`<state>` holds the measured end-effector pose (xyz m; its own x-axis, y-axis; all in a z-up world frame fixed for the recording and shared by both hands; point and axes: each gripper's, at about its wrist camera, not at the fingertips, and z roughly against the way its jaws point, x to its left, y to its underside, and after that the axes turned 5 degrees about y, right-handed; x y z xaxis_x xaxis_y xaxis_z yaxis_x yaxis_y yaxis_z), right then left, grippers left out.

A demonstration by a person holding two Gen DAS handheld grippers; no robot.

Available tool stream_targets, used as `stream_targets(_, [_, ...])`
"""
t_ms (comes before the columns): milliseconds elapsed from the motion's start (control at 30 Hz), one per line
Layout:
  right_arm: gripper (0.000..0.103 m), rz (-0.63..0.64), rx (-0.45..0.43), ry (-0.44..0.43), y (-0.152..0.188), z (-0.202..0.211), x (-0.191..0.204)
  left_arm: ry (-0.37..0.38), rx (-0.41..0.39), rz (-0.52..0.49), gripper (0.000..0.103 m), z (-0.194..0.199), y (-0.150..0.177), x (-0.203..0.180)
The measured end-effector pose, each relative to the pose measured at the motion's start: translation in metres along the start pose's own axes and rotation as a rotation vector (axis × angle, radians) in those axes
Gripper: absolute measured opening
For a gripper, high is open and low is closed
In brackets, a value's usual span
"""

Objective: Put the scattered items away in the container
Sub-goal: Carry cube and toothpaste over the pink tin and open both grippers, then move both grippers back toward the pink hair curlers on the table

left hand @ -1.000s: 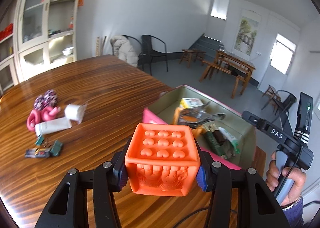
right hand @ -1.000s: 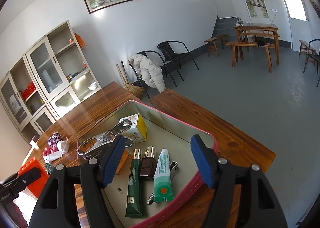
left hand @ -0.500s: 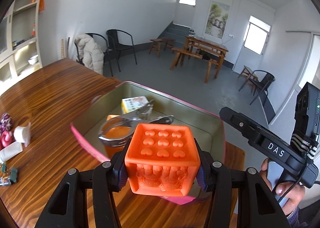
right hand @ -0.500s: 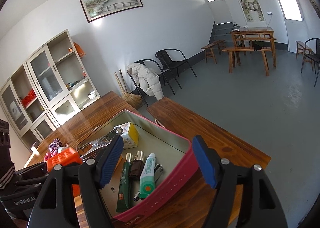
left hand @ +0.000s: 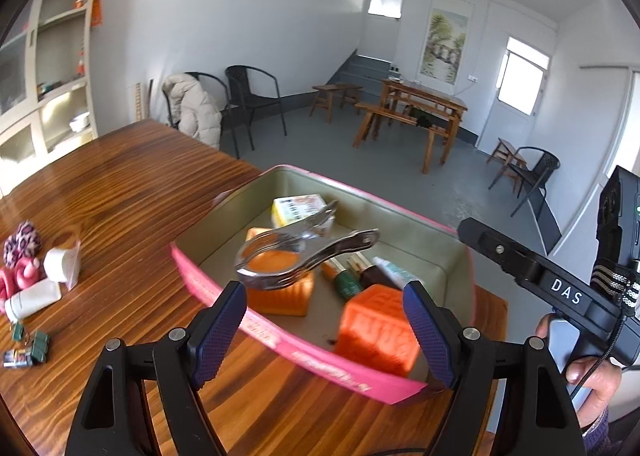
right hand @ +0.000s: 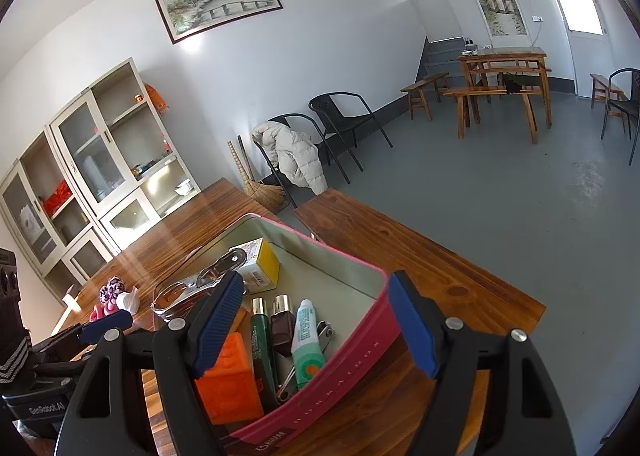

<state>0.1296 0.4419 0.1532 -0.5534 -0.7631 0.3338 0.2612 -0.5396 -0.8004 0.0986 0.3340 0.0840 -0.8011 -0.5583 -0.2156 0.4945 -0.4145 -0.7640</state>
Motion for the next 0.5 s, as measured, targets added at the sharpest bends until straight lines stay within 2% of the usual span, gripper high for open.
stream_targets(367, [0.080,0.094,-0.027,-0.043,0.005,0.006,0.049,-0.098,-0.003,0.061,0.082,0.031,0.022,0.048])
stream_targets(500, [0.081,0.154,-0.038,-0.074,0.011,0.009,0.075,-0.148,-0.003,0.141,0.082,0.047,0.038,0.079])
